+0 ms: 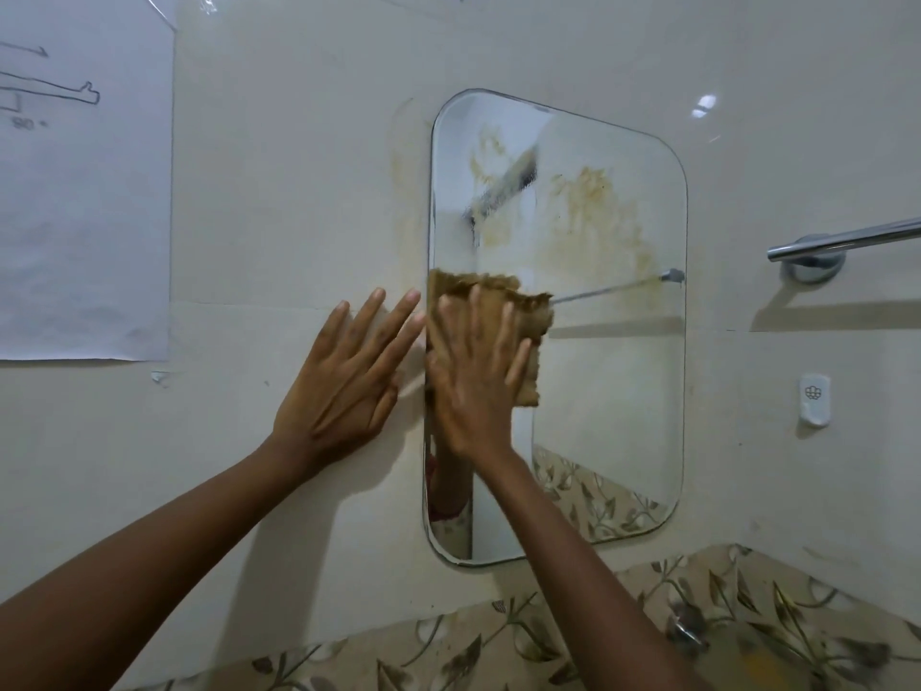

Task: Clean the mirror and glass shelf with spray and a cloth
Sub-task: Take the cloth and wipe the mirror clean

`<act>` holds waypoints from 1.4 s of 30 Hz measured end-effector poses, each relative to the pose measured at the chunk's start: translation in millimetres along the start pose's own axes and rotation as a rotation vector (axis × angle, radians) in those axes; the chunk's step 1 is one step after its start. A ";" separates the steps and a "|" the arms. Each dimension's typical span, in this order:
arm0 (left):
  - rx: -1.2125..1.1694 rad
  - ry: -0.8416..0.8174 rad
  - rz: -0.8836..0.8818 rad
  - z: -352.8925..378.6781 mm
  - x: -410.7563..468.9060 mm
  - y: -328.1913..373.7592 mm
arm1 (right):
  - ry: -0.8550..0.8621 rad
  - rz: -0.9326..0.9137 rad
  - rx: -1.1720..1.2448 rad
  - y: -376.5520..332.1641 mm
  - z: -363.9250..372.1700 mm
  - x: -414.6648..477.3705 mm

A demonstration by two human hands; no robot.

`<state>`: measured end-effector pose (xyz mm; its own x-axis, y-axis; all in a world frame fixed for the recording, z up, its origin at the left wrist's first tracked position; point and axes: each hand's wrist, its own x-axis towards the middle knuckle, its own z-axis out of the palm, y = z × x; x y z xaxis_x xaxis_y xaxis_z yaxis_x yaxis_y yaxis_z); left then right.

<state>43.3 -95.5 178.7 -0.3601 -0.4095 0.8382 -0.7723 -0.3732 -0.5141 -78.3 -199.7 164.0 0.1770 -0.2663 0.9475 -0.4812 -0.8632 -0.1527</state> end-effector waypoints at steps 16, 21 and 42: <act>0.236 -0.053 0.079 1.4 -2.4 -1.4 | 0.137 0.582 0.074 68.6 21.1 -129.3; 0.267 -0.053 0.072 0.8 -1.9 -1.2 | 0.244 0.857 0.139 132.5 -13.6 -58.6; 0.254 0.029 0.070 1.7 -2.1 0.8 | 0.107 0.051 0.024 18.2 -36.8 112.3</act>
<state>44.3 -96.4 176.2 -0.4256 -0.4195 0.8018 -0.5900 -0.5432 -0.5973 -98.8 -229.5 278.0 0.0593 -0.2637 0.9628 -0.4662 -0.8602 -0.2069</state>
